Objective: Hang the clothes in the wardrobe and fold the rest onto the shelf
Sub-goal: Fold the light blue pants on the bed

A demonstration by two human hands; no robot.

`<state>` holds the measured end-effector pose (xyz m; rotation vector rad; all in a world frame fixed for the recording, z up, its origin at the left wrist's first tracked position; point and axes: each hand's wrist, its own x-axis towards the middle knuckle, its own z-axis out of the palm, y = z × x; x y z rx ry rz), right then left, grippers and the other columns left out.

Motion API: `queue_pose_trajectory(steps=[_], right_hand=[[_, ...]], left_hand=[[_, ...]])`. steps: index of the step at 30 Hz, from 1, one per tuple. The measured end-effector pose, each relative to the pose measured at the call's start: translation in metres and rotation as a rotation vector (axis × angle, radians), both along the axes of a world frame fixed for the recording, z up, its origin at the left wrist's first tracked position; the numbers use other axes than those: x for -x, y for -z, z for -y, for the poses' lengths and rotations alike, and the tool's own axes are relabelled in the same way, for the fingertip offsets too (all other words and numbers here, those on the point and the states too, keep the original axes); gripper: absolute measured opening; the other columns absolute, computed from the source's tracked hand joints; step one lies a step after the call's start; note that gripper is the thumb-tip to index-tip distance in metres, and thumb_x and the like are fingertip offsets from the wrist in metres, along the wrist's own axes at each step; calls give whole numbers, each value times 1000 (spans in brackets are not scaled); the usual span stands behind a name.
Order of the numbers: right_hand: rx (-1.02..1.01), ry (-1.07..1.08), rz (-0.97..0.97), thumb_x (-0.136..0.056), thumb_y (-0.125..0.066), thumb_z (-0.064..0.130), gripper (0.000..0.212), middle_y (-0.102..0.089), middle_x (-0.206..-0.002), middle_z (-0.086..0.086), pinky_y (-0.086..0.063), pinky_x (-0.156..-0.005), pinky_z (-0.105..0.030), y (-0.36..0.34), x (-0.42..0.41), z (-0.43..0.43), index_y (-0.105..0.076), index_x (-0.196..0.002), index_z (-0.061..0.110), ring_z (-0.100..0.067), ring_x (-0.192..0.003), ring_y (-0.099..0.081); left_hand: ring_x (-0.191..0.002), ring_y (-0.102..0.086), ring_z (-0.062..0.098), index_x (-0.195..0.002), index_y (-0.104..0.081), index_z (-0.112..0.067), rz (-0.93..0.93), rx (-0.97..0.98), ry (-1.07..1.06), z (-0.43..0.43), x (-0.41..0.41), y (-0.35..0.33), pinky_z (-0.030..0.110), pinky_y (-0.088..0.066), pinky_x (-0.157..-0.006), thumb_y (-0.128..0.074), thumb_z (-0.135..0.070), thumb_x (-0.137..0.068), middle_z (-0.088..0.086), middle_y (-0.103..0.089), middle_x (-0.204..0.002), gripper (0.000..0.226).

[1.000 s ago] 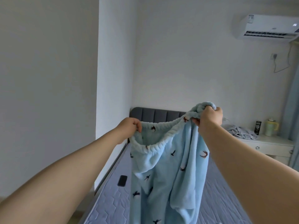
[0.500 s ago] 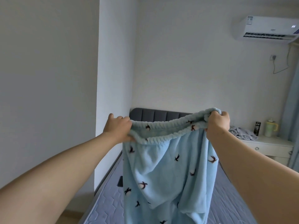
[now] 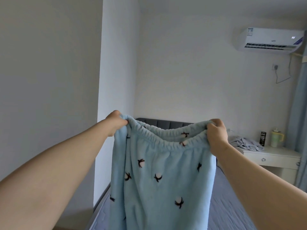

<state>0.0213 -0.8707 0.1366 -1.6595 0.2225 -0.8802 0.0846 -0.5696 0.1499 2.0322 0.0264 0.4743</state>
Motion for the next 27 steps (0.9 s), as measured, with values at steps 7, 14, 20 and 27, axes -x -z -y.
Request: queue_pose_trajectory(steps=[7,14,20,27], right_hand=[[346,-337,-187,-71,-33,-12,39,-47,-63,-5,-31,-54,-25,14,2,-17,-52,-52,17,-18,-58,-40],[887,-496,-376,-65,-76,44,35,-40,-84,12,-36,-60,-18,23,0,-25,-50,-58,22,-6,-67,-44],[1060,-253,-327,-74,-56,14,25,-36,-83,6,-35,-56,-26,24,-7,-23,-37,-58,18,-18,-66,-41],[312,7,-173,-83,-50,13,14,-39,-62,-1,-24,-46,-24,14,-14,1,-43,-71,11,-15,-53,-30]], left_hand=[[-104,-56,31,-107,-56,-5,15,-323,-209,2,12,-9,29,-42,-75,-66,-14,-82,13,-59,-110,28],[-106,-58,35,-109,-57,-2,65,-343,-417,-6,8,-12,29,-40,-73,-59,-13,-86,18,-61,-116,26],[-107,-55,34,-110,-55,-4,108,-271,-379,-14,10,-12,30,-41,-76,-63,-21,-83,16,-58,-117,33],[-87,-50,23,-94,-51,-12,184,84,-116,-39,7,-5,28,-40,-72,-71,-16,-80,10,-55,-97,25]])
